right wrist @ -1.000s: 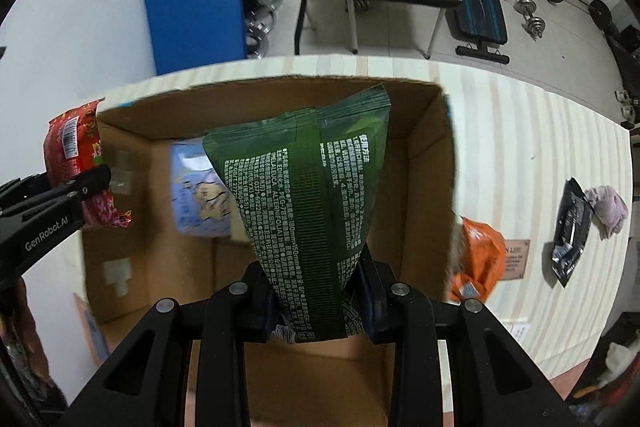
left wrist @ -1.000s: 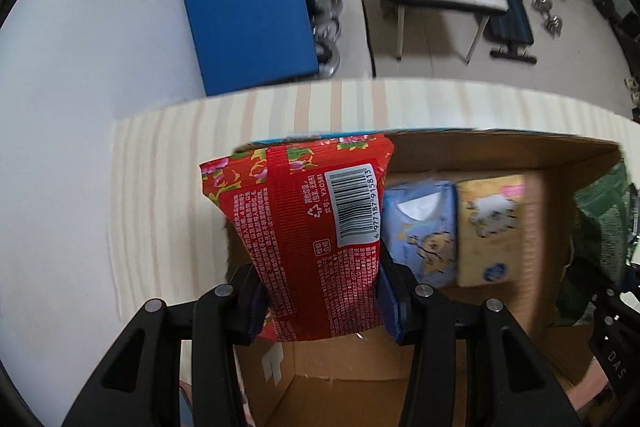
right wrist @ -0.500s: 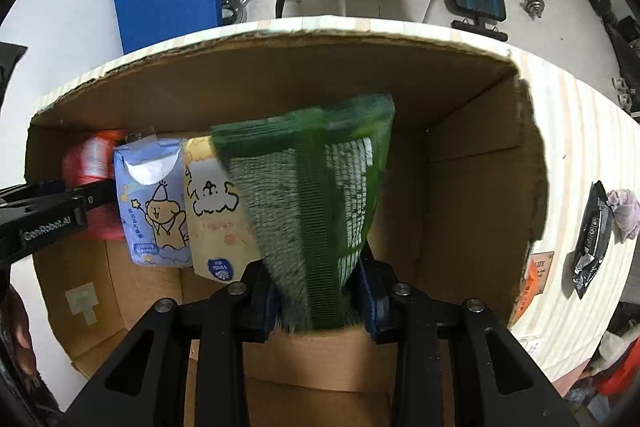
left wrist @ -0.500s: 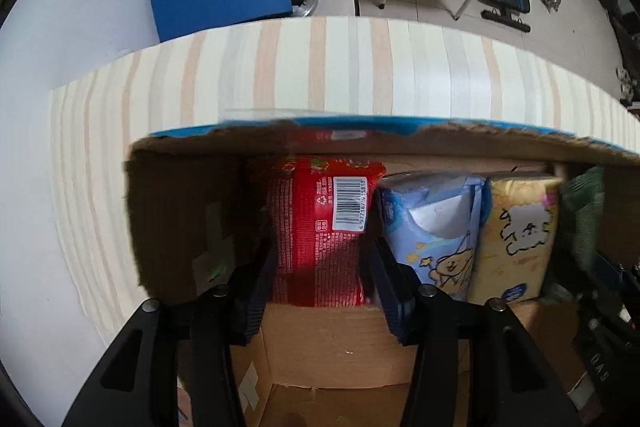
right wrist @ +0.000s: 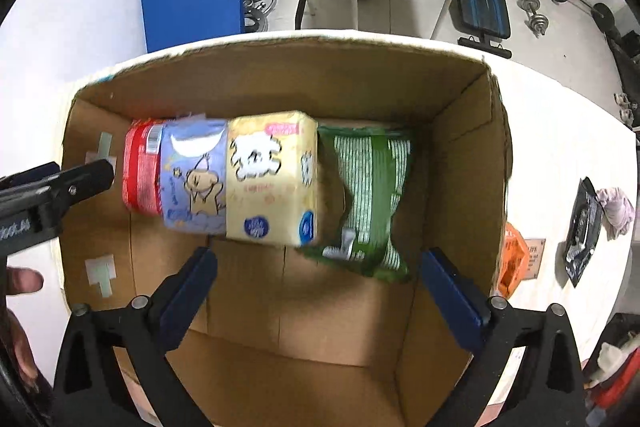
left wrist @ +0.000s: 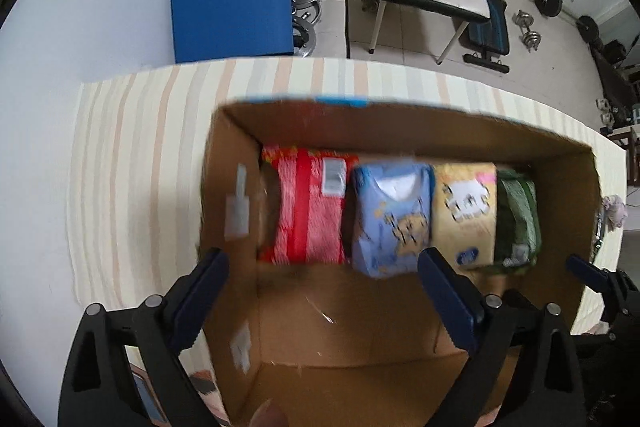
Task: Organize soft objects
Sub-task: 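Carry red and green bags into the box beside the tissue packs and release, then grasp the orange snack bag with left tool while right tool grasps black bag, then lower orange and black bags into the box front row and release, then grasp the white box with left tool while right tool grasps lilac towel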
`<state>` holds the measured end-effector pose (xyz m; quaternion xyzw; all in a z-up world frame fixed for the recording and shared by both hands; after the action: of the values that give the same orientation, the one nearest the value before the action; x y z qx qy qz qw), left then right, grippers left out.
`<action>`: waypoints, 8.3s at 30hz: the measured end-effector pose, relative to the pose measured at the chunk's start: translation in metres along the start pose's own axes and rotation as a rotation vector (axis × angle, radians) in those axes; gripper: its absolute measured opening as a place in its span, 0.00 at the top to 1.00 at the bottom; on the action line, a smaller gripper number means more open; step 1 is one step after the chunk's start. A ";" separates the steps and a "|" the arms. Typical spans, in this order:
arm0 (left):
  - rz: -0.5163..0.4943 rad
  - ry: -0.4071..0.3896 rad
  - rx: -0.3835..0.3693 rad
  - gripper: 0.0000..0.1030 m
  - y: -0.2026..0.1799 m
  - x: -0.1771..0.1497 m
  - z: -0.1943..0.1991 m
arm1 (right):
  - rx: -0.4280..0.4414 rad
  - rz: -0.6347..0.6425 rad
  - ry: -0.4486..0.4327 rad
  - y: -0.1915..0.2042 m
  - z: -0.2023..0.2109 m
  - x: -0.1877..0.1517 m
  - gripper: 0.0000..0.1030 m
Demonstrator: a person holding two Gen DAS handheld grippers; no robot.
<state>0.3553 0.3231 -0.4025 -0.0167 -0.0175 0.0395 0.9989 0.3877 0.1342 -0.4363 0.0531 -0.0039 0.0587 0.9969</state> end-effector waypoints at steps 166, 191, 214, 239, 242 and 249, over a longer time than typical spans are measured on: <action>0.074 -0.244 0.071 0.05 -0.060 -0.152 0.117 | 0.095 0.046 -0.202 -0.018 0.114 -0.148 0.00; 0.377 0.396 -0.461 0.05 -0.378 -0.102 -0.111 | -0.048 -0.456 -0.117 -0.437 0.070 -0.188 0.00; -0.159 0.347 0.005 0.41 -0.435 -0.044 -0.166 | -0.029 -0.364 -0.117 -0.468 0.049 -0.120 0.00; -0.038 0.252 -0.057 0.49 -0.402 -0.037 -0.129 | -0.279 0.294 0.026 -0.419 -0.021 0.048 0.00; -0.036 0.252 -0.063 0.49 -0.400 -0.034 -0.127 | -0.278 0.300 0.086 -0.421 -0.040 0.057 0.02; -0.047 0.212 -0.072 0.49 -0.397 -0.033 -0.114 | -0.163 0.154 0.117 -0.425 -0.055 0.059 0.48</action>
<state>0.3579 -0.0788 -0.5036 -0.0563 0.0865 0.0135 0.9946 0.4961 -0.2731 -0.5345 -0.0320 0.0454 0.1378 0.9889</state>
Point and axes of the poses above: each gripper's, at about its wrist camera, not at the fingertips, and z roughly against the way its jaws point, y to its left, x to its top, the point moved 3 cm from there along -z, roughly the way its jaws point, and after that the axes turned 6 degrees about -z, right-handed, at the moved point
